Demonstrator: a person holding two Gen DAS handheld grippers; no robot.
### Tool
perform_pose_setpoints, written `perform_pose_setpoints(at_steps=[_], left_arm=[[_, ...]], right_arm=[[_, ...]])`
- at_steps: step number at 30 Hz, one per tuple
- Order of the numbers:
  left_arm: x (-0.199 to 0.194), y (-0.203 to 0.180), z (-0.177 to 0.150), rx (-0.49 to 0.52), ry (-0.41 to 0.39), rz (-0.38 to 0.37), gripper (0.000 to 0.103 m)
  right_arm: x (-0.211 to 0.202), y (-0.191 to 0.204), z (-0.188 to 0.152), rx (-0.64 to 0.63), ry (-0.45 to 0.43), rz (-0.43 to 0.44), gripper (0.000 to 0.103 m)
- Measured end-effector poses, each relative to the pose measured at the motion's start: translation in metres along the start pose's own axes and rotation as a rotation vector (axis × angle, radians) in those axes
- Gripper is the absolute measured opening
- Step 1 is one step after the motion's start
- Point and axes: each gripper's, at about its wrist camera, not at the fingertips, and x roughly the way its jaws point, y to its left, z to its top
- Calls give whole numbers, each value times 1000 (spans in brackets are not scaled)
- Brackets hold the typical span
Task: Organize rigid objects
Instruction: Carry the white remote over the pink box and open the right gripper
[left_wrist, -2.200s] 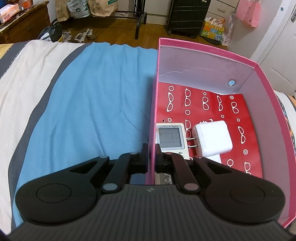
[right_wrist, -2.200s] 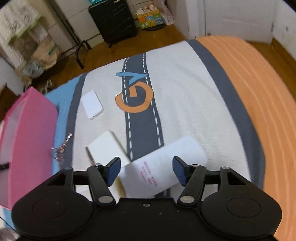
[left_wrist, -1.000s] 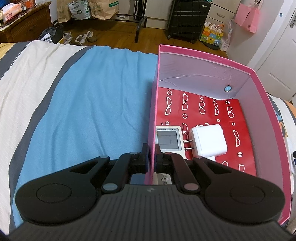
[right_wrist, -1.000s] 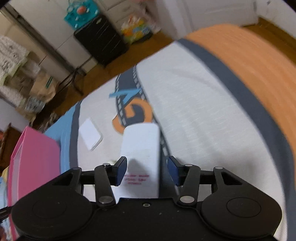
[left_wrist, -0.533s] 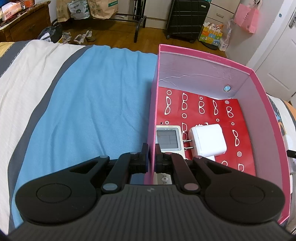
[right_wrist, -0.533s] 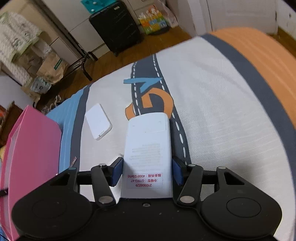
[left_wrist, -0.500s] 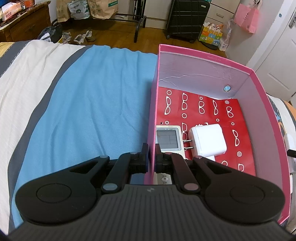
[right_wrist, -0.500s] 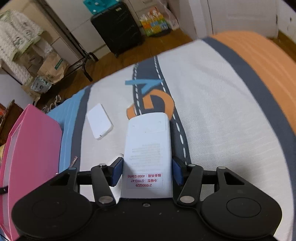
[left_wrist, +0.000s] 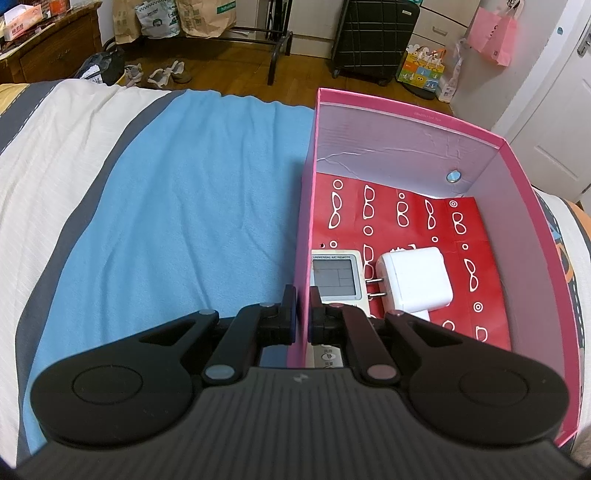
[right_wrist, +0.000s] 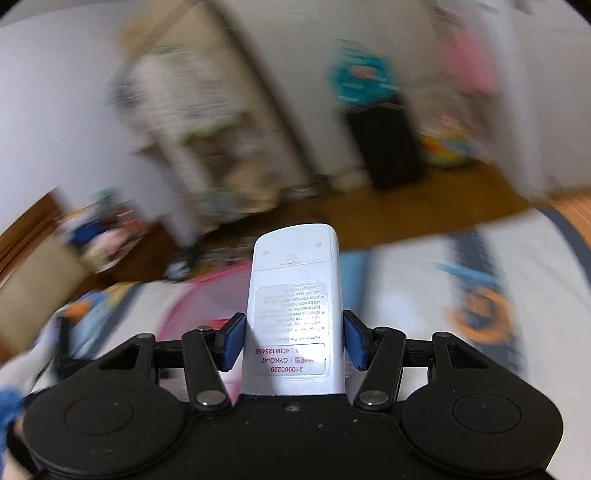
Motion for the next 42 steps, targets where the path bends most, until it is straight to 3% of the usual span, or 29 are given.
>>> perform_pose_setpoints(at_steps=[4,6,10,17,22,25,29,38,42], left_arm=[[0,0,0,-1,0,-1,5],[0,0,1,-5,0,-5,5],[-1,1,0,-6,-3,-11,5],[0,2,0,-11,-1,-23,5],[0,4,0,-11,-3,-32,6],[1,5,1,-16,-1,-35,6],[1,5,1,-7,6,-37,7],[-1,3,3,90,42,-58,7],[-4,2,2,121,42,-60,7]], right_arm=[[30,70,1,-190,104,85,61],[50,87,-6,-226,169,79,61],[89,109,-26,-224,321,-16,60],[129,131,-49,-406,406,-278,60],[142,121,-53,-415,488,-347,60],[143,127,-54,-433,481,-356,61],[136,119,-41,-365,454,-296,61],[58,78,-8,-296,234,-94,63],[36,50,-16,-355,239,-135,64]])
